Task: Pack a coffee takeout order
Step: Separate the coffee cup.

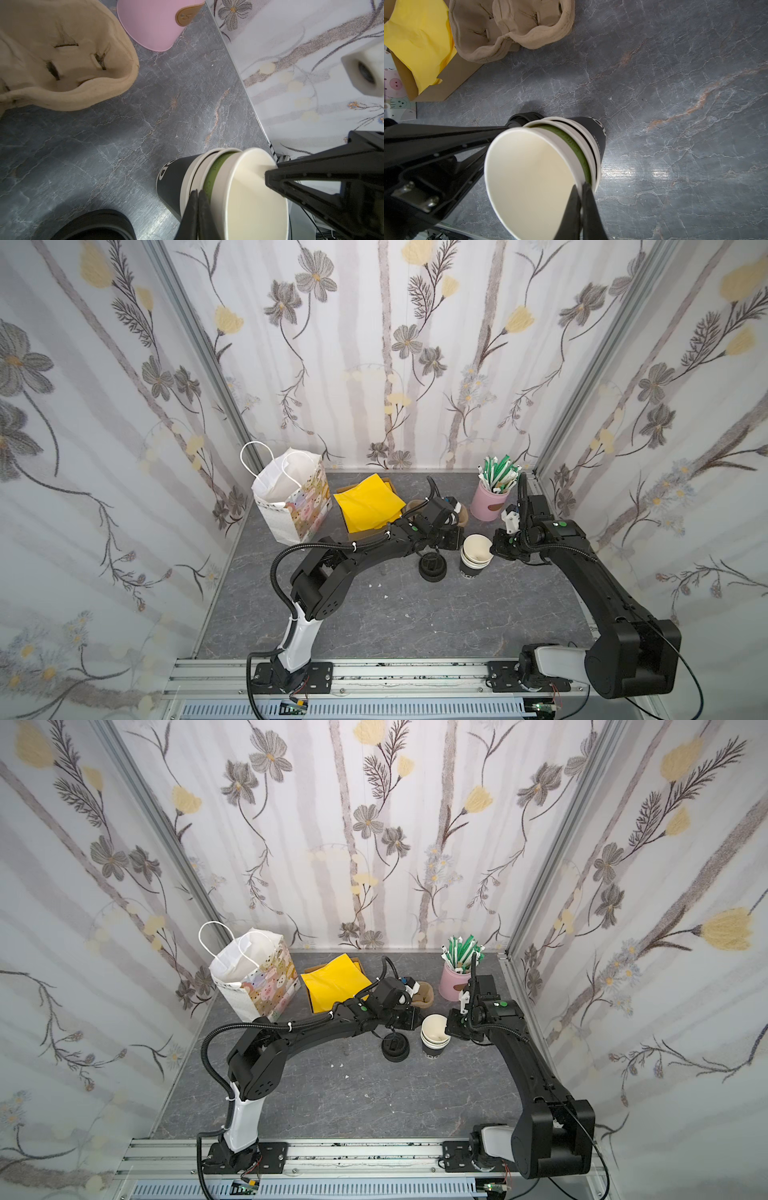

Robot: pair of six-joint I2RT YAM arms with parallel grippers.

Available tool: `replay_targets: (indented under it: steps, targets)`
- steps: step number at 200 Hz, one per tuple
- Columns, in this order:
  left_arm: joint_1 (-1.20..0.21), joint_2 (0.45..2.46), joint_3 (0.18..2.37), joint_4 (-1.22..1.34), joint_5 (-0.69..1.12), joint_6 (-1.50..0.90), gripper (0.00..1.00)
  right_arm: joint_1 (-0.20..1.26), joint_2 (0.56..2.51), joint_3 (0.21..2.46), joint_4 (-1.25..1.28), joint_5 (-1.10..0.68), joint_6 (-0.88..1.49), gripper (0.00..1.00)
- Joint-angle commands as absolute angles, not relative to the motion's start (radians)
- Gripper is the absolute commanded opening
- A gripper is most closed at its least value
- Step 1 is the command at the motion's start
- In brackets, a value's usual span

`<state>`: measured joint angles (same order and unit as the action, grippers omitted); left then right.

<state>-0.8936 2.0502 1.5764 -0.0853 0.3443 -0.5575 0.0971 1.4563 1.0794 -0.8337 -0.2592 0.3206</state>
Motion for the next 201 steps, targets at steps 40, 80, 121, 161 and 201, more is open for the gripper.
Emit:
replay_targets:
  steps: [40, 80, 121, 161, 201]
  targets:
    - [-0.898, 2.053, 1.576, -0.140, 0.299, -0.572, 0.00, 0.092, 1.456, 1.099, -0.813, -0.320, 0.330, 0.00]
    - [-0.897, 2.046, 1.581, -0.141, 0.296, -0.572, 0.00, 0.088, 1.450, 1.105, -0.824, -0.322, 0.333, 0.00]
    - [-0.897, 2.051, 1.605, -0.141, 0.311, -0.565, 0.00, 0.086, 1.430, 1.121, -0.856, -0.287, 0.333, 0.00]
    - [-0.899, 2.050, 1.617, -0.141, 0.314, -0.558, 0.09, 0.075, 1.415, 1.120, -0.874, -0.270, 0.328, 0.00]
    - [-0.897, 2.050, 1.636, -0.141, 0.320, -0.556, 0.23, 0.063, 1.398, 1.130, -0.877, -0.262, 0.334, 0.00]
